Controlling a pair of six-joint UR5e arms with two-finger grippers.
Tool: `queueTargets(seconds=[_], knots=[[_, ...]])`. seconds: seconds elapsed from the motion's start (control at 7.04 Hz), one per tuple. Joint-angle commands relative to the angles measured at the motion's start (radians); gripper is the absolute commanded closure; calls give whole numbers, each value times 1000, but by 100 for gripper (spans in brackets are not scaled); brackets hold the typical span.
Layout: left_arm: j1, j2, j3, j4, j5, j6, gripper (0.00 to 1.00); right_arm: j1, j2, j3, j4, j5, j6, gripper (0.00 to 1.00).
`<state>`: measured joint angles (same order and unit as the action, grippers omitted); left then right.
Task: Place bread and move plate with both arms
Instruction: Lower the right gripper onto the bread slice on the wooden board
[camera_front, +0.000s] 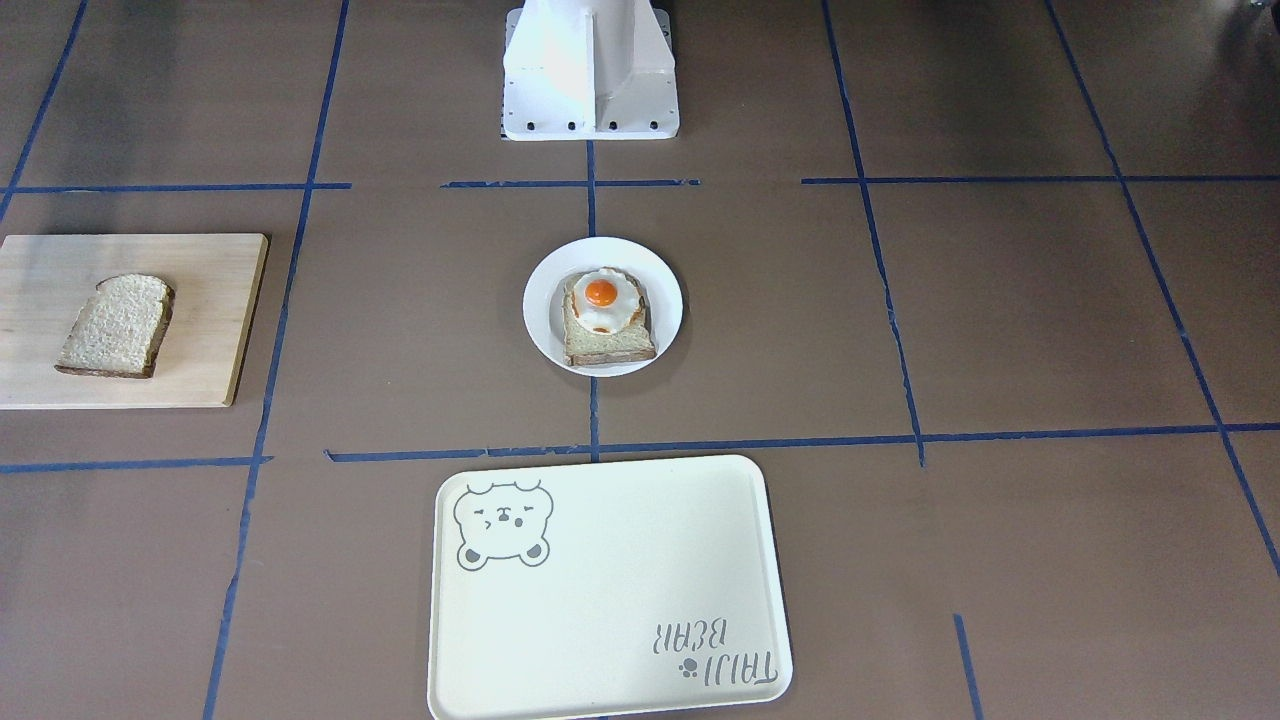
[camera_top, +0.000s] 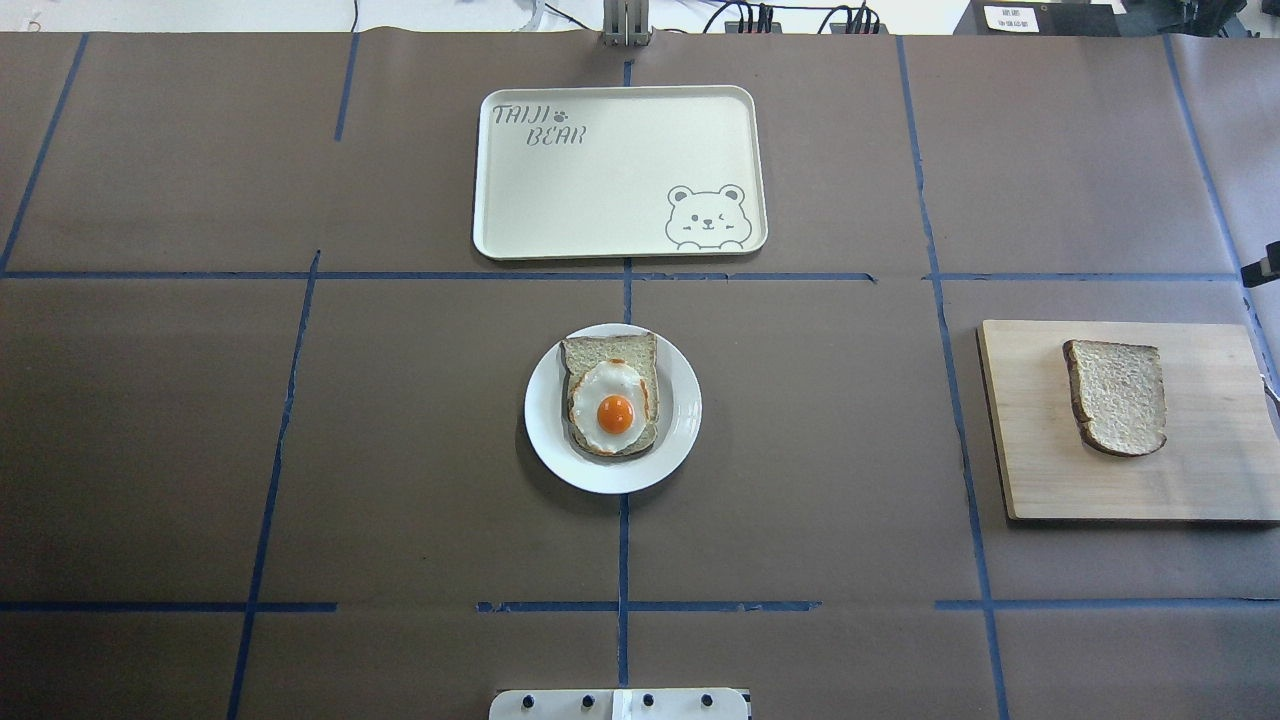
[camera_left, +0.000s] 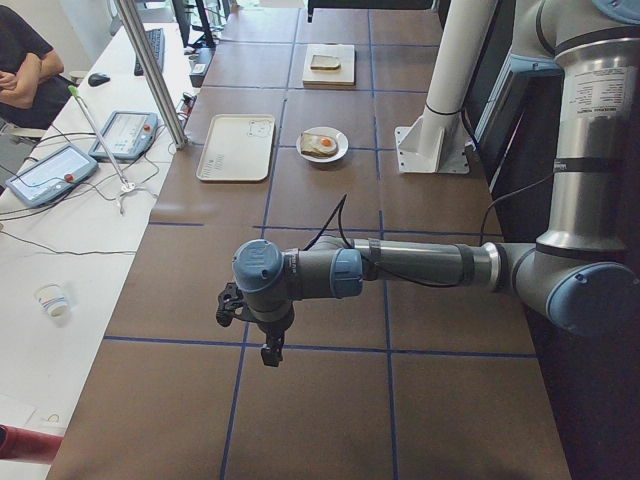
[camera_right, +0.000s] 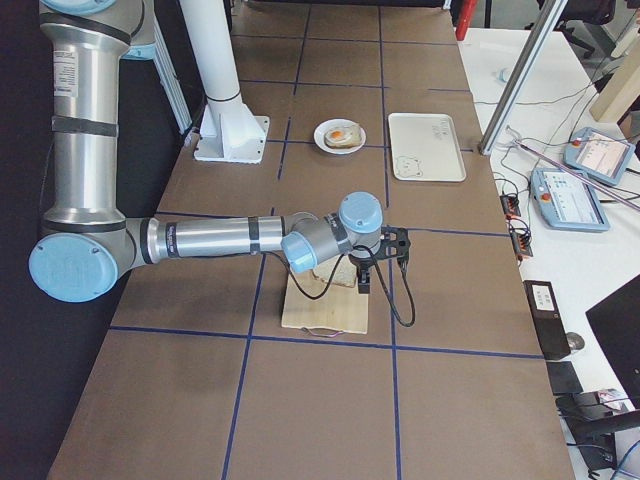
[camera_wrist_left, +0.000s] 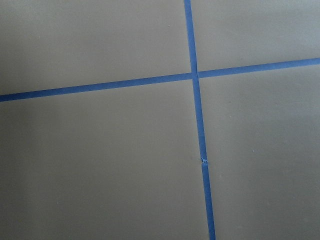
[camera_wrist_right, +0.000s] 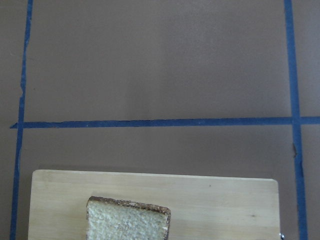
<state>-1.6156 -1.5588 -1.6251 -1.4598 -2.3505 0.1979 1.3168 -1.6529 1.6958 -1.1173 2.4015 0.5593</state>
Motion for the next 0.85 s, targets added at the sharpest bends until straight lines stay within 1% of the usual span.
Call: queueTargets(seconds=[0.0, 0.28, 0.43, 0.57, 0.71], knots=[[0, 0, -1, 1, -1, -2, 0, -77, -37, -42, 114, -25, 102, 0], [0, 0, -1, -1, -1, 0, 0, -157, -50, -47, 166, -45, 195, 0], [0, -1, -1, -1, -1, 0, 0, -209, -59, -59, 190, -92, 224, 0], [0, -1, -1, 1, 0, -2, 0, -237, -57, -83, 218, -108, 247, 0], [0, -1, -1, -1, 0, -2, 0, -254, -57, -131, 262, -108, 248, 0]])
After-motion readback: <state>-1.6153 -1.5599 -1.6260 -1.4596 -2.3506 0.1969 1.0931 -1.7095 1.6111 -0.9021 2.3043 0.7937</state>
